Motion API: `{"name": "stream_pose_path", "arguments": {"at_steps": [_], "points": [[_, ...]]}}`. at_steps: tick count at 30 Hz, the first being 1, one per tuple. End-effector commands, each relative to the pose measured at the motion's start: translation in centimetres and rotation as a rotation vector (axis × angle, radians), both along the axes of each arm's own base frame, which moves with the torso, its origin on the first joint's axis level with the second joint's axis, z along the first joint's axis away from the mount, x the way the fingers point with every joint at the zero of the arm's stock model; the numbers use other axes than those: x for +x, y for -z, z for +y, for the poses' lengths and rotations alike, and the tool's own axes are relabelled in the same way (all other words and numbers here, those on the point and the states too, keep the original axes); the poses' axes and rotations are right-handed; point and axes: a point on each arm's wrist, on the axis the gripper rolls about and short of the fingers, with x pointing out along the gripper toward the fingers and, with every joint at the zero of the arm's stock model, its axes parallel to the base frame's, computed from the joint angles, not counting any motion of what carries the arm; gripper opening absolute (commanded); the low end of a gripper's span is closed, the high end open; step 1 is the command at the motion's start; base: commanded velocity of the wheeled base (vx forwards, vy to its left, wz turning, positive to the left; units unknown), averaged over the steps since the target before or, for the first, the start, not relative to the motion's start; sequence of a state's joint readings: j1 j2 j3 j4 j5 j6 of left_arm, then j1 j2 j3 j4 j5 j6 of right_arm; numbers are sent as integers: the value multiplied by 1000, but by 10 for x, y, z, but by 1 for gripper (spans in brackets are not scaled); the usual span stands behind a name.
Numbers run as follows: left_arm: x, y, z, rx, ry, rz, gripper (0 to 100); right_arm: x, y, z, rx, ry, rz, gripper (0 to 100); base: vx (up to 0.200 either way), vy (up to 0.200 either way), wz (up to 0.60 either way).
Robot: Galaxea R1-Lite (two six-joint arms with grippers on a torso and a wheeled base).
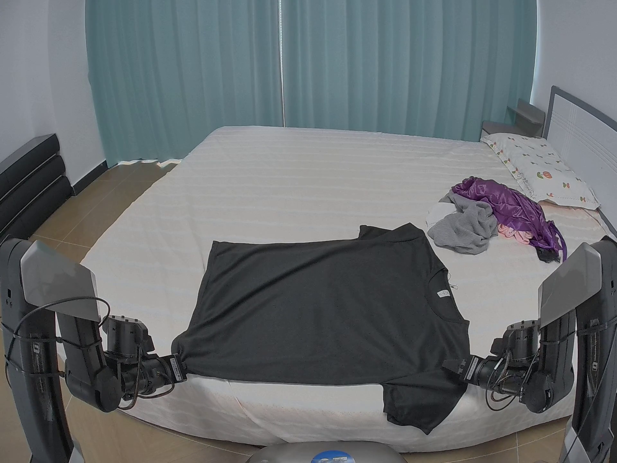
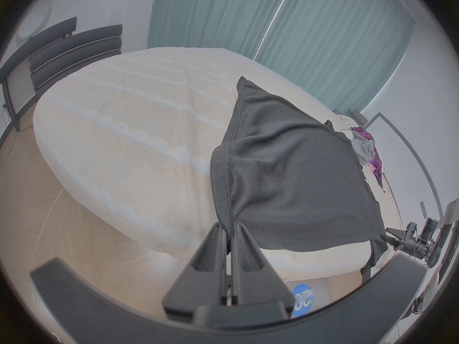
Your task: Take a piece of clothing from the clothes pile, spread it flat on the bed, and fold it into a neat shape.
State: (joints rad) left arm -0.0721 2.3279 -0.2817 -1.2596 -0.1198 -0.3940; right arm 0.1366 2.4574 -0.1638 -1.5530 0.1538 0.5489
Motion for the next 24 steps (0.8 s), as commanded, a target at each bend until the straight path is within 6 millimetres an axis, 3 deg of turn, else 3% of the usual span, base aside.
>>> {"name": "stream_pose_path", "arguments": {"at_steps": [1,7,15,23,24], "points": [[-1,0,1,0,-3,2,0,15,2,-4,4,22,-53,0,0,0,0],[0,1,1,-1,-6,4,0,20,4,-4,3,27,-46,0,0,0,0],[2,0,4,-15,-30,-2,0,40,-12,-10,17,54,-161,0,0,0,0],[3,0,4,-40,-53,0,0,46,1,-1,21,17,-151,0,0,0,0],[4,0,4,-41,-52,-1,0,48,3,1,23,13,-152,100,0,0,0]]}}
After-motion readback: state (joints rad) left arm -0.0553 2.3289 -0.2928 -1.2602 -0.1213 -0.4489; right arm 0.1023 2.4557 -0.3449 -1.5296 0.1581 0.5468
